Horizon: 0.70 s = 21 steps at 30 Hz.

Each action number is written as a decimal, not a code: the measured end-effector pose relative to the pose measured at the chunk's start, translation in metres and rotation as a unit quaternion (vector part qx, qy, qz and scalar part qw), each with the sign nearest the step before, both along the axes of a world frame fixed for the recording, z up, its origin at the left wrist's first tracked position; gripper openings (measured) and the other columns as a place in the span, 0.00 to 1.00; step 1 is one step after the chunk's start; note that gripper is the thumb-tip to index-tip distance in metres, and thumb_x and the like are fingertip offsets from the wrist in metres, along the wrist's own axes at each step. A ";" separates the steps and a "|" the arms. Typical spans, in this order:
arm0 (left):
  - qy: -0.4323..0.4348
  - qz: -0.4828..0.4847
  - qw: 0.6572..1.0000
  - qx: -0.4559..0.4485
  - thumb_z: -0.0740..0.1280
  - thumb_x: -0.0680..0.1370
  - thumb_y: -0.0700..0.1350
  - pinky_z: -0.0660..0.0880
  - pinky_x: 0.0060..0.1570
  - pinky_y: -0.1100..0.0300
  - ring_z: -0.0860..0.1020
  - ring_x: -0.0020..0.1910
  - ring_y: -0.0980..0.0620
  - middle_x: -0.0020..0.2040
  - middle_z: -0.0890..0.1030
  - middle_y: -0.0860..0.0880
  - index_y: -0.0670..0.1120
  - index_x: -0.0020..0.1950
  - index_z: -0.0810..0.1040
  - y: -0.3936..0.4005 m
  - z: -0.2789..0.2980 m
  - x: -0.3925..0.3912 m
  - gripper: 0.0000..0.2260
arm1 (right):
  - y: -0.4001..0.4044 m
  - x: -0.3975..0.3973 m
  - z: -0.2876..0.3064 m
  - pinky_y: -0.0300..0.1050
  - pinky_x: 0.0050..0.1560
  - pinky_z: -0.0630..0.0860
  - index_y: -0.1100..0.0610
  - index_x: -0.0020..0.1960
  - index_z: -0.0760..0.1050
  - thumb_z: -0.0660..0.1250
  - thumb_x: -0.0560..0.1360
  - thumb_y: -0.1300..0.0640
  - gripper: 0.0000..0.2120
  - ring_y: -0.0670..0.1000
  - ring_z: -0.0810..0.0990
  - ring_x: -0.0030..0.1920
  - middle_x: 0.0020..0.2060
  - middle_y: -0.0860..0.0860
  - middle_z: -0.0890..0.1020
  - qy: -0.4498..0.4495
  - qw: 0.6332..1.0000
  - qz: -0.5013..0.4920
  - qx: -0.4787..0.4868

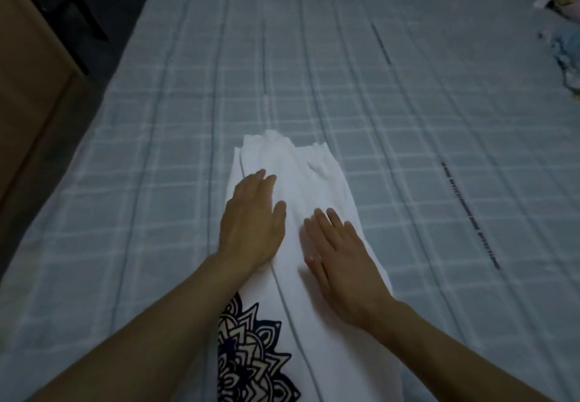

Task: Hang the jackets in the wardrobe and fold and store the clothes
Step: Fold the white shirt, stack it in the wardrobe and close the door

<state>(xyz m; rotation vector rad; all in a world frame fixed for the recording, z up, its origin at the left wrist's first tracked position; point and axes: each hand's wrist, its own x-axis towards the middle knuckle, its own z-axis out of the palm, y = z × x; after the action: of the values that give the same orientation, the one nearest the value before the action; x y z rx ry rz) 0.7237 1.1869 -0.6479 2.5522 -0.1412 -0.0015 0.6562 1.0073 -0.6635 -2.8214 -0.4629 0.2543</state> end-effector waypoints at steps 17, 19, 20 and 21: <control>0.010 -0.260 0.938 0.228 0.45 0.83 0.62 0.52 0.77 0.38 0.51 0.80 0.43 0.82 0.51 0.44 0.49 0.82 0.53 0.023 -0.058 -0.104 0.30 | -0.016 -0.122 -0.033 0.59 0.77 0.45 0.54 0.81 0.45 0.42 0.83 0.38 0.32 0.55 0.40 0.79 0.80 0.55 0.45 0.015 0.998 0.031 -0.060; 0.016 -0.269 0.934 0.235 0.47 0.83 0.62 0.52 0.77 0.39 0.51 0.80 0.44 0.82 0.51 0.45 0.50 0.82 0.54 0.034 -0.060 -0.136 0.30 | -0.019 -0.161 -0.034 0.59 0.77 0.46 0.54 0.81 0.45 0.45 0.83 0.38 0.32 0.55 0.40 0.79 0.80 0.55 0.45 0.017 0.997 0.051 -0.059; 0.016 -0.267 0.933 0.240 0.47 0.83 0.62 0.53 0.76 0.39 0.51 0.80 0.44 0.82 0.52 0.46 0.50 0.82 0.54 0.039 -0.062 -0.151 0.29 | -0.021 -0.177 -0.035 0.58 0.76 0.46 0.55 0.81 0.46 0.45 0.83 0.39 0.32 0.55 0.41 0.80 0.80 0.55 0.45 0.016 0.997 0.051 -0.056; 0.016 -0.263 0.933 0.244 0.47 0.83 0.62 0.54 0.76 0.39 0.51 0.80 0.44 0.81 0.53 0.46 0.51 0.81 0.55 0.044 -0.062 -0.164 0.29 | -0.023 -0.190 -0.036 0.58 0.76 0.47 0.54 0.81 0.46 0.46 0.83 0.39 0.32 0.55 0.41 0.80 0.80 0.55 0.45 0.015 0.997 0.047 -0.053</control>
<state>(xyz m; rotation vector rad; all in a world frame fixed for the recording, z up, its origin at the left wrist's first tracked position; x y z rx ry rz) 0.5593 1.2310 -0.7096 2.9135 -0.9083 -0.3215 0.4666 0.9845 -0.6998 -2.8979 -0.5927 0.3481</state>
